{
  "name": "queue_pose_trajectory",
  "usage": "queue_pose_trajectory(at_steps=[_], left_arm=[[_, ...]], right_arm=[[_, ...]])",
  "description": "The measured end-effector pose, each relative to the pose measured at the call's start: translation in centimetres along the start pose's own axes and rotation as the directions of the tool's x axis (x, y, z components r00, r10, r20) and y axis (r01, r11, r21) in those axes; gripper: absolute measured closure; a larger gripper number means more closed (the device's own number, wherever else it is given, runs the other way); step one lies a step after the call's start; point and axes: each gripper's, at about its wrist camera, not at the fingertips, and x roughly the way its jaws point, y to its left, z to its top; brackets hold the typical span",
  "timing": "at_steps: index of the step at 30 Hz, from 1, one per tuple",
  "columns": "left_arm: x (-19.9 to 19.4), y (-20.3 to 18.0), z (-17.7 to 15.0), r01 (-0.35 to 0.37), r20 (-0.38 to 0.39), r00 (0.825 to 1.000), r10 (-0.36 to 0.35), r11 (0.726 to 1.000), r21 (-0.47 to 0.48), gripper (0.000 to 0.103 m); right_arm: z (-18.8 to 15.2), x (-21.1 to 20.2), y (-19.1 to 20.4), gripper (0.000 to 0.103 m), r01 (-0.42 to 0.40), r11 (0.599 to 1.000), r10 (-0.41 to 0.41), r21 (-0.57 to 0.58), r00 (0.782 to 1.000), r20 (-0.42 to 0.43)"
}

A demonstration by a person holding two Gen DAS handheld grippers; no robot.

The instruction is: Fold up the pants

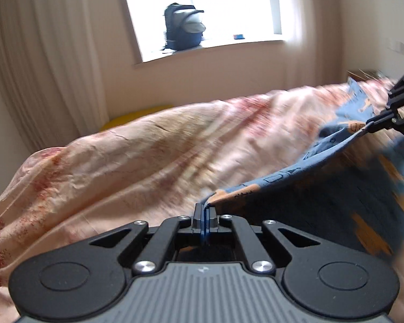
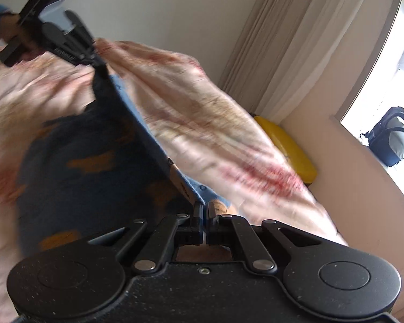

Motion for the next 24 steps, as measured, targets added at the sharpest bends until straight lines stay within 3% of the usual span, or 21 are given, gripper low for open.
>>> queue_pose_trajectory(at_steps=[7, 12, 17, 24], left_arm=[[-0.6, -5.1, -5.9, 0.091, -0.144, 0.987, -0.078, 0.992, 0.089, 0.102], [1.0, -6.5, -8.9, 0.106, -0.217, 0.973, -0.078, 0.987, 0.12, 0.102], [0.3, -5.9, -9.2, 0.111, -0.201, 0.975, -0.09, 0.989, 0.095, 0.102], [0.2, -6.1, -9.6, 0.123, -0.216, 0.971, -0.099, 0.987, 0.101, 0.102]], right_arm=[[-5.2, -2.5, 7.4, 0.103, -0.041, 0.997, 0.048, 0.065, 0.993, -0.112], [-7.5, -1.4, 10.9, 0.103, -0.033, 0.996, 0.049, 0.087, 0.98, -0.191], [-8.1, -1.1, 11.1, 0.103, -0.034, 0.993, 0.057, 0.114, 0.977, -0.205], [-7.7, -2.4, 10.8, 0.103, -0.06, 0.997, 0.07, 0.054, 0.972, -0.223]])
